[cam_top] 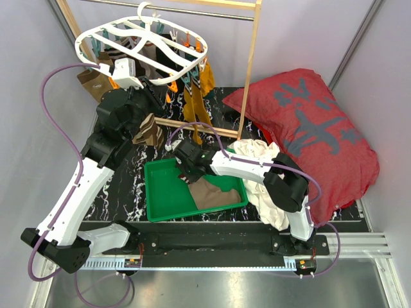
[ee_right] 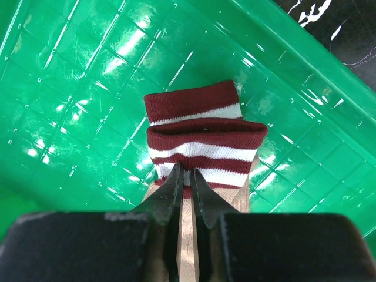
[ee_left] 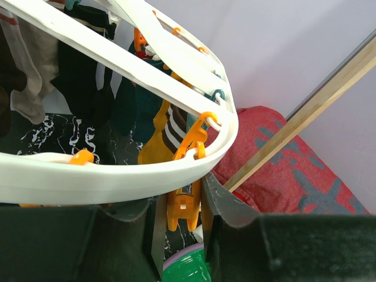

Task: Clip the socks to the hanger
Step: Pick up the sock from the bin.

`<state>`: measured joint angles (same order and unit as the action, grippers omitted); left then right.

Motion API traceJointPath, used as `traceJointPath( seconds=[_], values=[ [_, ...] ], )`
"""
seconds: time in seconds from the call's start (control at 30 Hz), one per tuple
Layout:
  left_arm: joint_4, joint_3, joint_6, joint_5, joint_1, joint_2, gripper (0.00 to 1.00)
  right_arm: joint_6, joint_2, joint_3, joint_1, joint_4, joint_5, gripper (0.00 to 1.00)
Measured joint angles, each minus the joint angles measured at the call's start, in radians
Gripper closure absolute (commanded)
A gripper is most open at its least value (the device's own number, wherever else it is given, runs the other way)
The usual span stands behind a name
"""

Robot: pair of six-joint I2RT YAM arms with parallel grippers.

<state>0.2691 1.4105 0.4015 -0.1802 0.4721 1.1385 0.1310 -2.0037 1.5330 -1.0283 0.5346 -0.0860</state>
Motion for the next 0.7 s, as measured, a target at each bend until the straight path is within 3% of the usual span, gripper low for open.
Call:
traceJointPath(
  seconds=[0.4, 0.7],
  values=[
    [0.000, 0.000, 0.014, 0.000, 0.000, 0.000, 1.00, 0.017, 0.018, -0.003, 0.002, -0.024, 0.000, 1.00],
    [0.005, -0.004, 0.018, 0.002, 0.000, -0.012, 1.00, 0.029, 0.212, -0.122, 0.003, -0.151, 0.006, 0.89]
  ],
)
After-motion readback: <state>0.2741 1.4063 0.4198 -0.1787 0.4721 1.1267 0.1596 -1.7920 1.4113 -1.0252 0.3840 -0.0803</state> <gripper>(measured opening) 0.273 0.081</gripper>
